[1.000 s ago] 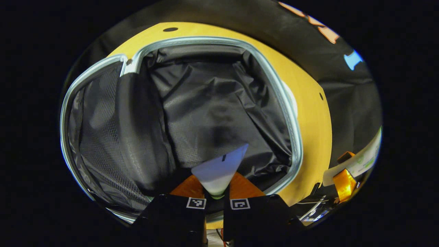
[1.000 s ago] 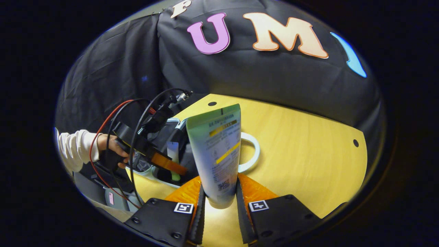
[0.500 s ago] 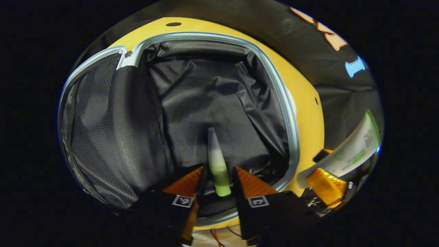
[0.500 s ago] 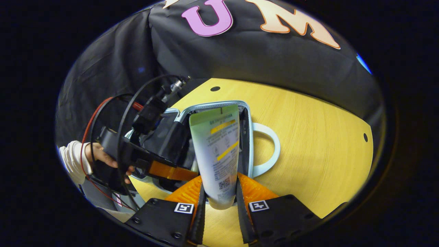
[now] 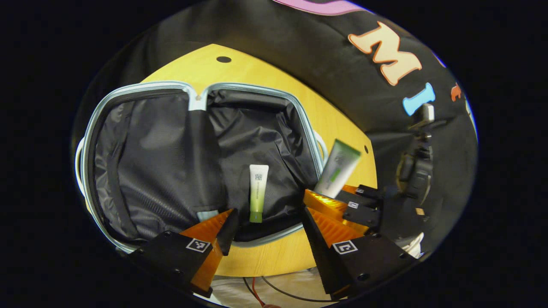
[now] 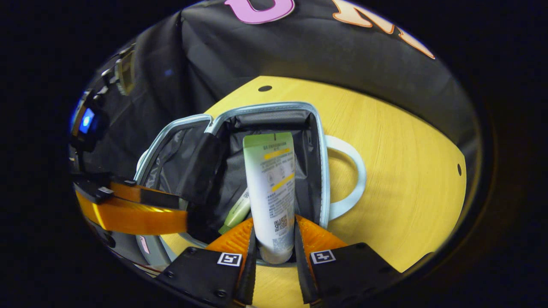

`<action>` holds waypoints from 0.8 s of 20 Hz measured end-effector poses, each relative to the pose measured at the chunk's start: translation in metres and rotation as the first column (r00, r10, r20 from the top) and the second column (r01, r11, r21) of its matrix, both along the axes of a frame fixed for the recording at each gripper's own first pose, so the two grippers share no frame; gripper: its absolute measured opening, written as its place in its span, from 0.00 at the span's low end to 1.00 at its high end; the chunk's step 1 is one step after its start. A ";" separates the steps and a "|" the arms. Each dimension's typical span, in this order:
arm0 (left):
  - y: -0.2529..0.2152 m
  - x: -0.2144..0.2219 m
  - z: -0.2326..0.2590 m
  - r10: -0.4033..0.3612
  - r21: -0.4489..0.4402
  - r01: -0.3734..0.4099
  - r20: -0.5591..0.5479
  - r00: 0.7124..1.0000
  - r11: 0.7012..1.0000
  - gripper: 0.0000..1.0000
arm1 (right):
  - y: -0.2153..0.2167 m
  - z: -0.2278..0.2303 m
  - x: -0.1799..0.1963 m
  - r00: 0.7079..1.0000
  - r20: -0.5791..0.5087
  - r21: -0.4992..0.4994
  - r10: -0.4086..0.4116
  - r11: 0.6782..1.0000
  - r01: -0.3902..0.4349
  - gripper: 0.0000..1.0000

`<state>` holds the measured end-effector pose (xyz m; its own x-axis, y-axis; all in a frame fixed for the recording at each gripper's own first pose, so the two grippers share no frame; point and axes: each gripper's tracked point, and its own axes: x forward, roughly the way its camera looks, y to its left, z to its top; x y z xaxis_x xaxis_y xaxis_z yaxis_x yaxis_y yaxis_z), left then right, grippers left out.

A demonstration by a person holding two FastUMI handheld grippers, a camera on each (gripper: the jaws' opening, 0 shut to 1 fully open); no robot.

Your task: First open the suitcase, pack the skin care products into it, and then close the suitcase.

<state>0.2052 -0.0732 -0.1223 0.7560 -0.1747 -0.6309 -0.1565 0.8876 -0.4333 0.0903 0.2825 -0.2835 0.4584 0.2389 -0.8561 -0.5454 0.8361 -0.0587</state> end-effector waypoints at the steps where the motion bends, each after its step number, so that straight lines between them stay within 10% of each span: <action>1: 0.005 -0.006 0.008 0.019 -0.022 -0.019 0.021 1.000 1.000 0.88 | -0.001 -0.004 0.000 1.000 -0.016 -0.007 -0.007 1.000 0.007 0.43; 8: 0.081 -0.054 0.045 0.194 -0.095 -0.182 0.130 0.972 0.979 0.88 | 0.007 -0.011 -0.005 0.999 -0.030 0.013 -0.012 1.000 0.012 0.39; 12: 0.155 -0.068 0.041 0.347 -0.086 -0.337 0.145 0.927 0.937 0.88 | 0.020 0.012 -0.016 1.000 0.026 0.130 -0.009 0.991 0.006 0.98; 16: 0.232 -0.100 0.036 0.496 -0.102 -0.486 0.143 0.856 0.868 0.88 | 0.007 0.065 -0.011 0.983 0.166 0.232 -0.080 0.972 0.040 0.98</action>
<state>0.1055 0.1586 -0.0864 0.8425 0.2126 -0.4949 -0.4896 0.6854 -0.5391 0.0791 0.2899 -0.2189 0.6141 0.3847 -0.6891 -0.4921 0.8693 0.0467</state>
